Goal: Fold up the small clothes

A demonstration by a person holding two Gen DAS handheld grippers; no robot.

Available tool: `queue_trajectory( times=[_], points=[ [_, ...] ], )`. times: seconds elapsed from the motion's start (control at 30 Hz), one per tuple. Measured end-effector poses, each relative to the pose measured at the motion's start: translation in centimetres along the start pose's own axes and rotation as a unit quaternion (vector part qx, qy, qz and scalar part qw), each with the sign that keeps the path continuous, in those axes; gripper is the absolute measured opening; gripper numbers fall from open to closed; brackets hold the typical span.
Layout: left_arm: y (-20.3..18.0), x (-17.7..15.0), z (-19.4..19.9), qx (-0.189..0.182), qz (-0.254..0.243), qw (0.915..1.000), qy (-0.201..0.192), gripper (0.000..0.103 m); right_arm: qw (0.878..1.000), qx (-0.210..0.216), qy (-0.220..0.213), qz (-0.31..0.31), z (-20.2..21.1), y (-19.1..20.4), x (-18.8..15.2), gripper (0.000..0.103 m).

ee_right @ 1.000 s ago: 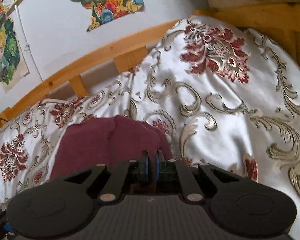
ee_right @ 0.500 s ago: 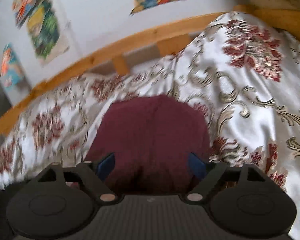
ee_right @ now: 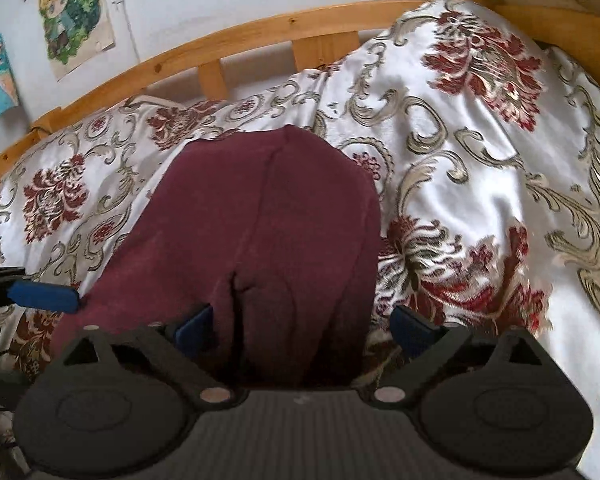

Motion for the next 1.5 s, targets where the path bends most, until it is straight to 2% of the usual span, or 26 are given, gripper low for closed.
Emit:
queue_trajectory(
  times=[0.13, 0.53, 0.73, 0.9, 1.0, 1.07, 1.17, 1.23, 1.3, 1.33, 1.37, 1.43, 1.5],
  points=[
    [2.1, 0.8, -0.1, 0.044, 0.046, 0.9980, 0.001, 0.102, 1.000, 0.000, 0.002, -0.021, -0.2, -0.3, -0.4, 0.102],
    [6.4, 0.7, -1.0, 0.090, 0.125, 0.9880, 0.014, 0.102, 1.000, -0.005, 0.001, -0.029, -0.3, -0.3, -0.8, 0.103],
    [7.4, 0.1, -1.3, 0.070, 0.167, 0.9830, 0.028, 0.102, 0.999, -0.018, -0.026, -0.012, 0.7, 0.1, -0.1, 0.103],
    [8.2, -0.7, -1.6, 0.050, 0.203, 0.9771, 0.041, 0.102, 0.997, -0.032, -0.071, 0.001, 1.8, -0.8, 2.6, 0.103],
    [8.2, -1.2, -1.7, 0.045, 0.204, 0.9771, 0.039, 0.102, 0.996, -0.032, -0.085, -0.013, 0.9, -2.2, 4.9, 0.102],
    [8.1, -1.6, -1.7, 0.046, 0.194, 0.9793, 0.036, 0.102, 0.995, -0.025, -0.094, -0.015, -0.3, -2.8, 6.6, 0.097],
    [7.9, -2.0, -1.5, 0.047, 0.180, 0.9822, 0.026, 0.102, 0.996, -0.015, -0.091, -0.006, -3.3, -3.6, 9.2, 0.080],
    [7.8, -2.1, -1.6, 0.048, 0.173, 0.9836, 0.021, 0.102, 0.996, -0.016, -0.084, 0.008, -5.3, -3.7, 10.9, 0.073],
    [7.7, -2.2, -1.6, 0.051, 0.167, 0.9845, 0.018, 0.102, 0.996, -0.014, -0.081, 0.027, -6.7, -3.3, 12.1, 0.053],
    [7.7, -2.3, -1.6, 0.052, 0.164, 0.9849, 0.018, 0.102, 0.996, -0.015, -0.080, 0.041, -7.1, -2.9, 12.5, 0.030],
    [7.6, -2.2, -1.5, 0.052, 0.162, 0.9852, 0.018, 0.102, 0.995, -0.016, -0.076, 0.056, -7.4, -2.4, 12.6, 0.018],
    [7.6, -2.3, -1.5, 0.051, 0.159, 0.9857, 0.018, 0.102, 0.992, -0.014, -0.073, 0.098, -7.3, -1.1, 12.3, 0.009],
    [7.6, -2.4, -1.4, 0.049, 0.157, 0.9862, 0.019, 0.102, 0.987, -0.033, -0.069, 0.139, -6.9, -0.2, 11.6, 0.005]
  ],
)
Point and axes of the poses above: each gripper's, at about its wrist camera, not at the fingertips, and z roughly against the way its jaws point, y to its left, x to its top, the point moved 10 cm from there along -z, roughly the way its jaws point, and after that the axes turned 12 degrees about z, right-handed, at the moved point
